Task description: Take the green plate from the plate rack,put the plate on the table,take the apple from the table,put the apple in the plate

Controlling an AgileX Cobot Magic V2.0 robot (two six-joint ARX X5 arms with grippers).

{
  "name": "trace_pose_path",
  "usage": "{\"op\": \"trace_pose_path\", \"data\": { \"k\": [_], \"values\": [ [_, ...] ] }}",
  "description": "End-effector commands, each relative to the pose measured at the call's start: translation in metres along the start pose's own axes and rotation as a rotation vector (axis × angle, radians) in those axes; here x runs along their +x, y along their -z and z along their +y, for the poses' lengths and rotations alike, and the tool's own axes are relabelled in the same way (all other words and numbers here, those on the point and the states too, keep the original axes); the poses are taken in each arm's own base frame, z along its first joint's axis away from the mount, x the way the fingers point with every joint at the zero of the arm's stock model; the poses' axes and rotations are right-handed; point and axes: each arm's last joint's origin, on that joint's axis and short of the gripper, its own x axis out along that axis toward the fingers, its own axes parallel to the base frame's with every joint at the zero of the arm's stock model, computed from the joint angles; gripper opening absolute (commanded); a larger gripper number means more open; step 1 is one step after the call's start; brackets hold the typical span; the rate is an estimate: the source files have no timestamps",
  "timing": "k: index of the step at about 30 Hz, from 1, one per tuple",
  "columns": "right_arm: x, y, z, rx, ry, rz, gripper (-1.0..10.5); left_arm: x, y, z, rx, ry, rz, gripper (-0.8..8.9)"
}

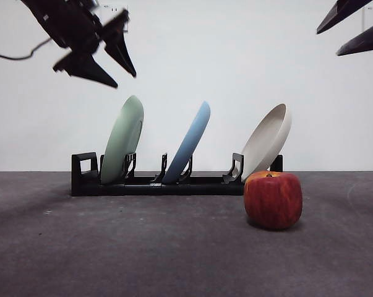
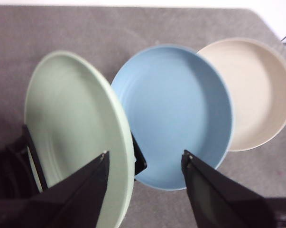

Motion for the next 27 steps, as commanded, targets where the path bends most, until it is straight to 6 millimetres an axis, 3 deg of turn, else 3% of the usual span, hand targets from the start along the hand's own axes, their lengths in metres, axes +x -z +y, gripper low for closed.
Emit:
{"op": "trace_pose_path", "data": {
  "k": [1, 10, 13, 18, 27],
  "values": [
    [0.000, -0.002, 0.001, -0.016, -0.002, -0.006, 2.3, 0.017, 0.007, 0.004, 0.007, -0.026, 0.029, 2.59],
    [0.000, -0.002, 0.001, -0.017, 0.001, -0.007, 2.3, 0.043, 0.018, 0.013, -0.004, -0.044, 0.076, 2.48],
    [0.000, -0.002, 0.001, -0.016, 0.001, -0.007, 2.3, 0.044, 0.018, 0.013, -0.004, -0.042, 0.078, 2.34],
    [0.000, -0.002, 0.001, -0.016, 0.004, -0.008, 2.3, 0.044, 0.019, 0.013, 0.021, -0.040, 0.086, -0.18],
    [0.001, -0.002, 0.000, -0.014, 0.005, -0.003, 2.2, 0.033, 0.011, 0.007, 0.041, -0.022, 0.037, -0.09]
  ]
}}
